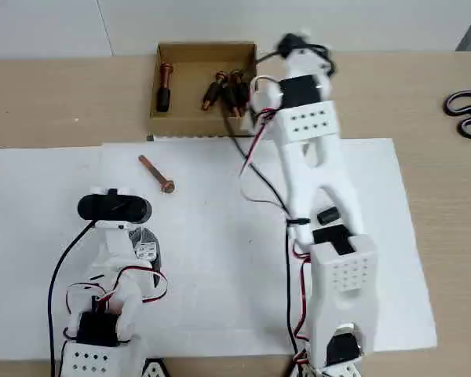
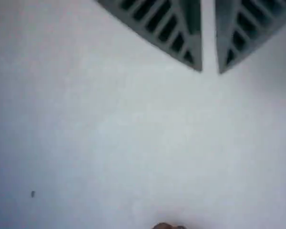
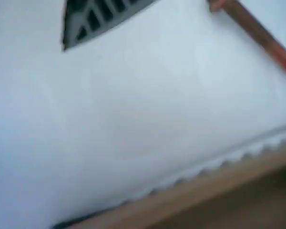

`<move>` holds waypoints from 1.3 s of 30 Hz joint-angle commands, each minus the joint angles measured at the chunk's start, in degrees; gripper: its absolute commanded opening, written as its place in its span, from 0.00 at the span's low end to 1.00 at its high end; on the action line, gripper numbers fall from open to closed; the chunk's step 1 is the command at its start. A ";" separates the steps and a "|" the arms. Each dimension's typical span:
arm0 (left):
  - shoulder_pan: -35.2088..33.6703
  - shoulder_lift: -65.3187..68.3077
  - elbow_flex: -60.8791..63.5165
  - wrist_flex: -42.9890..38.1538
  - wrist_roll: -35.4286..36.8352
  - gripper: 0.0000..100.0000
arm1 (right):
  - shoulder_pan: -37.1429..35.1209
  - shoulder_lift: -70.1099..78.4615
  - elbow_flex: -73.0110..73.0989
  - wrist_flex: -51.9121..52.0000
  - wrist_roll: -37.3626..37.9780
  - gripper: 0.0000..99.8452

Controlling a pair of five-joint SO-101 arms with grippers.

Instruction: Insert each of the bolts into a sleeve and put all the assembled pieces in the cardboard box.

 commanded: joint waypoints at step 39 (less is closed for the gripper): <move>-0.18 -0.44 -0.22 -1.58 0.44 0.01 | 11.38 -20.35 45.27 -9.89 -7.30 0.27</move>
